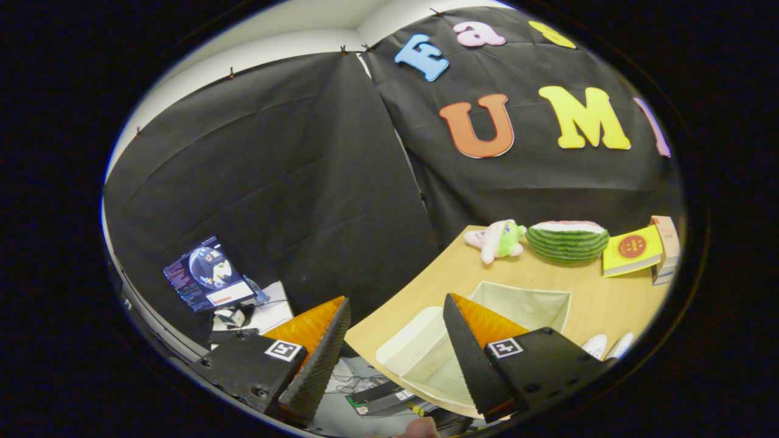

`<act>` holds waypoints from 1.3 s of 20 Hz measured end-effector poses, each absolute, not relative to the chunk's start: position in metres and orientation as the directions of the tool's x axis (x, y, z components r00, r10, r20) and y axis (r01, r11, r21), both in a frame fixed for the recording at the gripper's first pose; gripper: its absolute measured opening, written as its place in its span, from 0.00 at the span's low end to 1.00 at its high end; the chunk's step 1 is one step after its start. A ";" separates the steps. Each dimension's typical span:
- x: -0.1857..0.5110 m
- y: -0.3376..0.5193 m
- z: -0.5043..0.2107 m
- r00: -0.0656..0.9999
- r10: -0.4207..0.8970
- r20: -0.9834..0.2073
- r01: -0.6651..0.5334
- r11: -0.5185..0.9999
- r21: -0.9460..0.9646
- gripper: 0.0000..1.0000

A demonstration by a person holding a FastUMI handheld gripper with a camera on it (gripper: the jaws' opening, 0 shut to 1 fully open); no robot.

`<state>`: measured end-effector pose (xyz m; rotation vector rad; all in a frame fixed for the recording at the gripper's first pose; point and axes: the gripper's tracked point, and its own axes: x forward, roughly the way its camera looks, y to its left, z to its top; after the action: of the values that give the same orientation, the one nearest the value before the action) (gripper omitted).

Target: Open the storage box then place both shoes into the box .Put the left shoe in first, then the right shoe, with the right side of both shoes facing outward in a uniform manner.

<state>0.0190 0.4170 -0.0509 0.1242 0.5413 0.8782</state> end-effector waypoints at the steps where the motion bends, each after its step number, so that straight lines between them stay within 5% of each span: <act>1: 0.021 0.407 -0.047 0.541 0.746 -0.389 -0.694 0.657 0.294 0.96; 11: 0.042 0.275 -0.041 0.786 0.524 -0.329 -0.546 0.837 0.029 1.00; 26: 0.048 0.108 -0.137 0.754 0.298 -0.586 -0.350 0.937 0.027 1.00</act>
<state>0.0482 0.1082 -0.1365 -0.0861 0.6239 0.3538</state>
